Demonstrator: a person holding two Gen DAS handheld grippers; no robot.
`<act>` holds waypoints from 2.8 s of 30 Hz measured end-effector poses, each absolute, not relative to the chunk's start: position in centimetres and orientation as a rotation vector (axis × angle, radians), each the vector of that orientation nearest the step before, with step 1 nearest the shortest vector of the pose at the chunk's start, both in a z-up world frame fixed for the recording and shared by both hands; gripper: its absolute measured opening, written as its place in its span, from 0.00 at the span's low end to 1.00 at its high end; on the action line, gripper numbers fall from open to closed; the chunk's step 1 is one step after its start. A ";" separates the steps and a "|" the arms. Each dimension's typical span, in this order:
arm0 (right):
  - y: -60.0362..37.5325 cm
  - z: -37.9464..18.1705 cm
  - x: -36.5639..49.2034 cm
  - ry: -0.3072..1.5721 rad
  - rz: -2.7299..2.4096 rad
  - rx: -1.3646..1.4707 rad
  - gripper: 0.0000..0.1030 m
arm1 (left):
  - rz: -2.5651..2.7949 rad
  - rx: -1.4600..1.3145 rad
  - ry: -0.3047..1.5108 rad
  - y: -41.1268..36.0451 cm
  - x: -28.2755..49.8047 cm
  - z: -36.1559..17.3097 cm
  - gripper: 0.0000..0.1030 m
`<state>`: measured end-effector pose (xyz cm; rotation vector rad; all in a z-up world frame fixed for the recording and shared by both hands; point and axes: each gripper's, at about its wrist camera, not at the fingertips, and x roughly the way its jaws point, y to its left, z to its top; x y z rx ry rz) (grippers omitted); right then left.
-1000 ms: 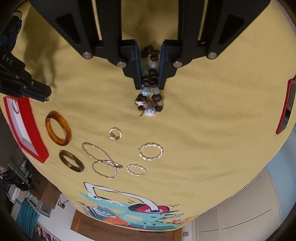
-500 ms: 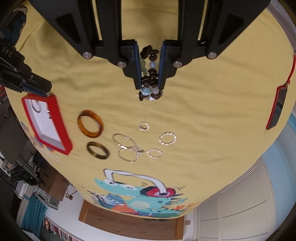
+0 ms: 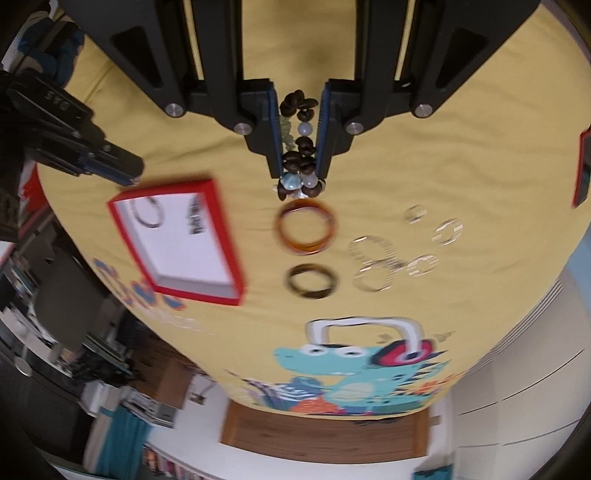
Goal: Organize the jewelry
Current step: 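Carry the bracelet and ring into the red box and release both, then withdraw both tools from the box toward the remaining jewelry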
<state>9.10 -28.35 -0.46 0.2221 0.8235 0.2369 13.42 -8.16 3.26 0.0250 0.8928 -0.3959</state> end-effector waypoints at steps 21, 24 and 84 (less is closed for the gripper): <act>-42.5 -4.3 22.2 0.902 0.093 0.163 0.20 | -0.569 0.124 0.950 -28.2 25.8 0.0 0.15; -42.8 -5.5 24.2 0.941 0.096 0.133 0.20 | -0.560 0.133 0.980 -28.8 26.9 -1.7 0.15; -37.6 2.2 11.3 0.857 0.080 0.150 0.32 | -0.428 0.131 0.944 -16.0 13.3 2.8 0.32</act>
